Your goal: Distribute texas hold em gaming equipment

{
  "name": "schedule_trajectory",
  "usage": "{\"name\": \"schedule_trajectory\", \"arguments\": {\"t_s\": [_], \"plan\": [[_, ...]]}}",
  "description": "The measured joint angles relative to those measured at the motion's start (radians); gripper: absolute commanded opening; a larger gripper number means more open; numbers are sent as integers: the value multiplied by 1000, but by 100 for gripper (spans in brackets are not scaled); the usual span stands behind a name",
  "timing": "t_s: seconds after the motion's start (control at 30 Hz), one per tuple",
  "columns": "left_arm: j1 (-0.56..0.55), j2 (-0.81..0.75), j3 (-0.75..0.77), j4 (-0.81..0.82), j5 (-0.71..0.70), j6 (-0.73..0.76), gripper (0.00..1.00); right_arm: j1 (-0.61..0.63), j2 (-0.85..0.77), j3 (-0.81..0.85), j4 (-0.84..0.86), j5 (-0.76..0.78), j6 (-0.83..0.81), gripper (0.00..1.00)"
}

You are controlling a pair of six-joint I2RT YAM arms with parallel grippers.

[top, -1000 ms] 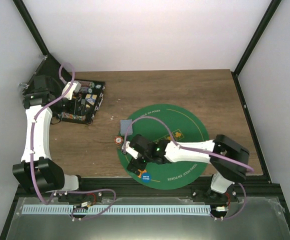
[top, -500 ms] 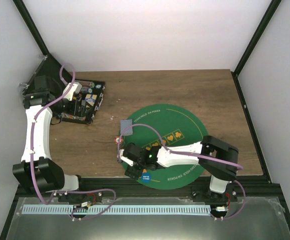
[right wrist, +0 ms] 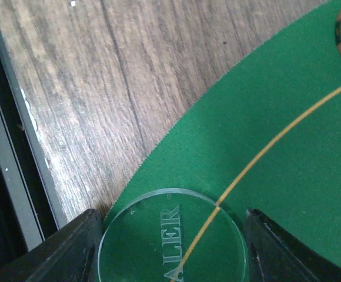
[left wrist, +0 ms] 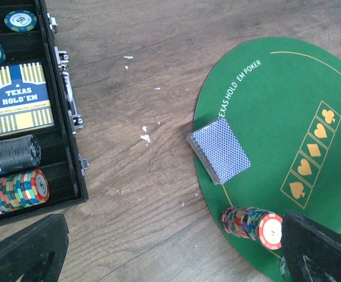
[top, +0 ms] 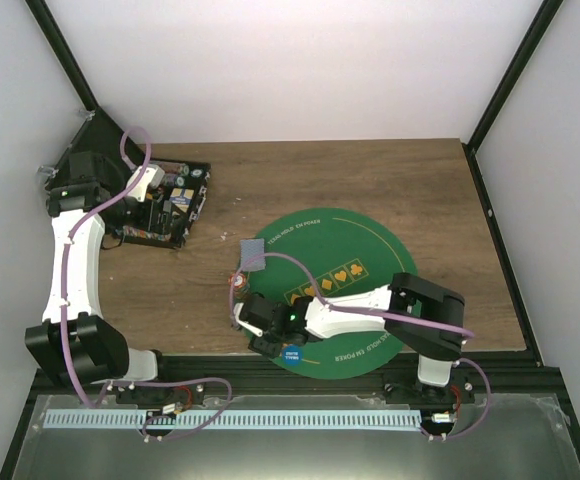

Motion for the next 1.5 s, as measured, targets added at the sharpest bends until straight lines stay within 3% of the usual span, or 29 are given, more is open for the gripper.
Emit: {"name": "schedule_trajectory", "arguments": {"t_s": [0.13,0.3,0.73,1.0,1.27,1.5], "plan": [[0,0,0,-2,0,3,99,7,0,6,-10,23,4,45],[0,0,0,-2,0,3,100,8,-5,6,-14,29,6,39],[0,2,0,-3,3,11,100,6,-195,-5,24,99,20,36],[0,2,0,-13,5,26,100,-18,-365,-98,-5,99,20,35],[0,10,0,-18,23,23,99,-278,-580,-109,-47,79,93,34],[0,34,0,-18,52,18,100,-530,-589,-106,-58,60,137,34]]}}
